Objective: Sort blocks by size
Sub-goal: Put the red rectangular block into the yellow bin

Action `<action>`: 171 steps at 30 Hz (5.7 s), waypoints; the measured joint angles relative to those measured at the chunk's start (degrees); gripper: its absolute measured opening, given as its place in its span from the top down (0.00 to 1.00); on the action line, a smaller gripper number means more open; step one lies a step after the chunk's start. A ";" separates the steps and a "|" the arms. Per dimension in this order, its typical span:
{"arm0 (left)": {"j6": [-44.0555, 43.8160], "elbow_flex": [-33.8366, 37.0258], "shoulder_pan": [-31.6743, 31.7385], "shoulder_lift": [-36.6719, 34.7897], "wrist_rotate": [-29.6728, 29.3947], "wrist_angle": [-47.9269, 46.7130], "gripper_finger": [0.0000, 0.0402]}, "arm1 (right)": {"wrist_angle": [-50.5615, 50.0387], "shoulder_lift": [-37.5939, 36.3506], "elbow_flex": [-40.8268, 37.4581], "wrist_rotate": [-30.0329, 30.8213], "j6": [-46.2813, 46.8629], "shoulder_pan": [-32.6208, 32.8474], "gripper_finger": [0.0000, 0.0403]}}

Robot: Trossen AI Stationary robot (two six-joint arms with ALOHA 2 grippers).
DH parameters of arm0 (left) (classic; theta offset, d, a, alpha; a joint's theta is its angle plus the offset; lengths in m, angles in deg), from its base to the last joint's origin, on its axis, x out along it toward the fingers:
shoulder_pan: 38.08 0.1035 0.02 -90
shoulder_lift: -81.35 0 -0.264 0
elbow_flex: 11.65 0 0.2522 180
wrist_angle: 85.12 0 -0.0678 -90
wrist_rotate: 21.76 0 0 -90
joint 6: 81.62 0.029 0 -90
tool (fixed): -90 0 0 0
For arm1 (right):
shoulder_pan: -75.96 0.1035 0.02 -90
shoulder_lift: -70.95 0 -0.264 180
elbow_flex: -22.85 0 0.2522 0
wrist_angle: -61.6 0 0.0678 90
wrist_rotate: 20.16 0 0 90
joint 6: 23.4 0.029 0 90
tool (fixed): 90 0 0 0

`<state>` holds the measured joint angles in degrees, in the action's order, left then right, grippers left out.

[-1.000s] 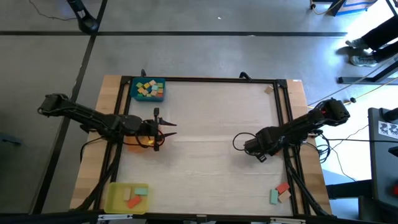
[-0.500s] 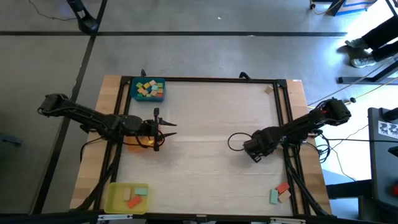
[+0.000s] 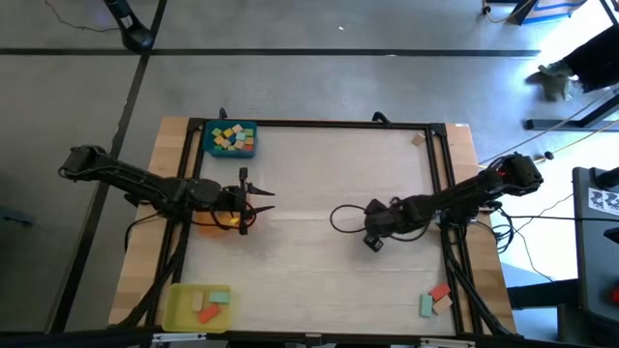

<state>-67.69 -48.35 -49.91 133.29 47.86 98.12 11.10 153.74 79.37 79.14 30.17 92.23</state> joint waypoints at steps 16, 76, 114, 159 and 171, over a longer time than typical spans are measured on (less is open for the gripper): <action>-0.49 -0.15 -0.13 -6.06 -0.13 -2.58 0.65 | -5.10 0.04 5.36 -9.38 -16.62 -9.05 0.47; -22.07 -0.35 7.34 8.57 -0.39 12.73 0.36 | 44.22 3.60 3.45 14.90 -50.24 -4.45 0.70; -36.45 -14.51 11.41 31.80 3.30 15.39 0.59 | 65.30 13.97 8.26 26.27 -74.88 -5.17 0.70; -59.89 -27.02 -33.35 5.91 2.67 -55.83 0.90 | 33.46 4.90 8.13 27.10 -47.16 3.94 0.30; -91.51 -27.03 -53.08 19.66 3.34 -53.39 0.89 | 33.51 4.90 8.14 26.94 -47.77 2.18 0.30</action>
<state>-159.20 -75.38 -102.99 152.96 51.20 44.73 44.60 158.63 87.51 106.08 -17.60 94.41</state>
